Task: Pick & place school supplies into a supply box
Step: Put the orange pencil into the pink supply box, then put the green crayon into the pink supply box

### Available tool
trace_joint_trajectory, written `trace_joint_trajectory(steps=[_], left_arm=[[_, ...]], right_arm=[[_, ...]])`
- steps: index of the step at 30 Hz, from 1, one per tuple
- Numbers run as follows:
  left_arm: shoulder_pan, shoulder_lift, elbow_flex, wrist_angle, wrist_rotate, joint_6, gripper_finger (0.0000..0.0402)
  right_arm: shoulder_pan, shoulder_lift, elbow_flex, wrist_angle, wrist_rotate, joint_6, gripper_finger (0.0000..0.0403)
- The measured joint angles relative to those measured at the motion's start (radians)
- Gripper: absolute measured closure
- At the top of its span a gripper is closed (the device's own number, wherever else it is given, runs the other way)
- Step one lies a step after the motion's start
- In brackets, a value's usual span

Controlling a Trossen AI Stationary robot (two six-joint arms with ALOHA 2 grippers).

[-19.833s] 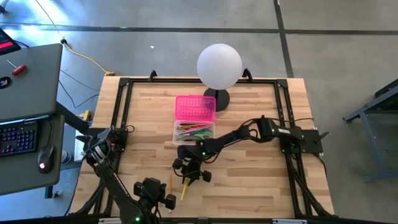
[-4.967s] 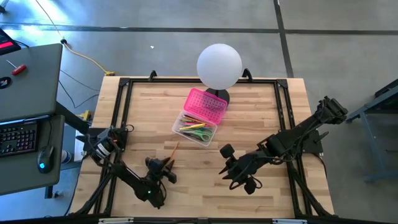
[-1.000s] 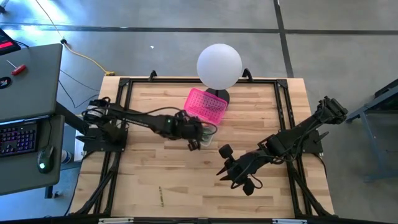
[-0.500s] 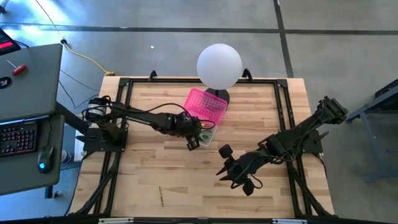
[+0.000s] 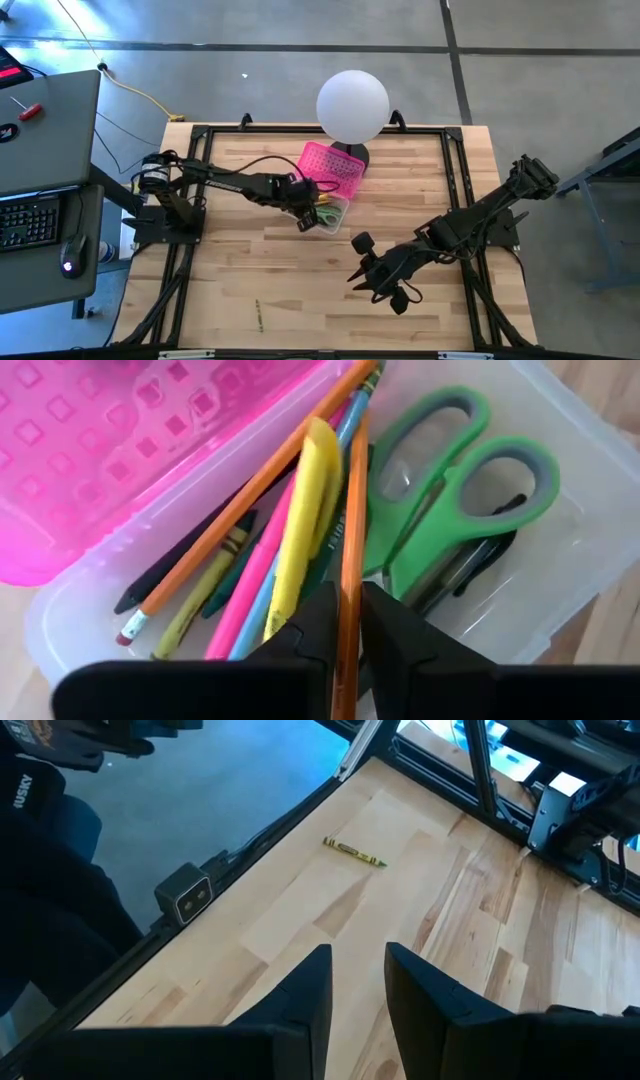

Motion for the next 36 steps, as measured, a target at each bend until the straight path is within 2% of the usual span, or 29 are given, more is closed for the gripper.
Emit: trace_joint_trajectory(steps=[5,16,19,23,28,30,31,34,36], left_arm=[[0.019,0.0,0.0,0.001,-0.001,0.025,0.0315],[0.048,0.0,0.044,0.011,0.031,0.084,0.024],[0.048,0.0,0.094,-0.014,0.052,0.105,0.0237],[0.046,-0.01,0.2,-0.137,0.072,0.096,0.0236],[-0.018,-0.032,0.3,-0.225,0.064,0.052,0.0236],[-0.07,-0.065,0.31,-0.208,0.015,0.024,0.0236],[-0.105,-0.082,0.31,-0.22,-0.043,-0.002,0.0236],[-0.229,-0.125,0.309,-0.276,-0.277,-0.136,0.0236],[-0.325,-0.135,0.309,-0.329,-0.422,-0.3,0.0236]], right_arm=[[0.0,0.0,0.0,0.001,0.0,0.0,0.0329],[0.0,0.0,0.0,0.001,0.0,0.0,0.0329],[0.0,0.0,0.0,0.001,0.0,0.0,0.0329],[0.0,0.0,0.0,0.001,0.0,0.0,0.0329],[0.0,0.0,0.0,0.001,0.0,0.0,0.0329],[0.0,0.0,0.0,0.003,0.0,0.0,0.0329],[0.0,0.0,0.0,0.002,0.0,0.0,0.0329],[0.0,0.0,0.0,0.005,0.0,0.0,0.0329],[0.0,0.0,0.0,0.013,0.0,0.0,0.0329]])
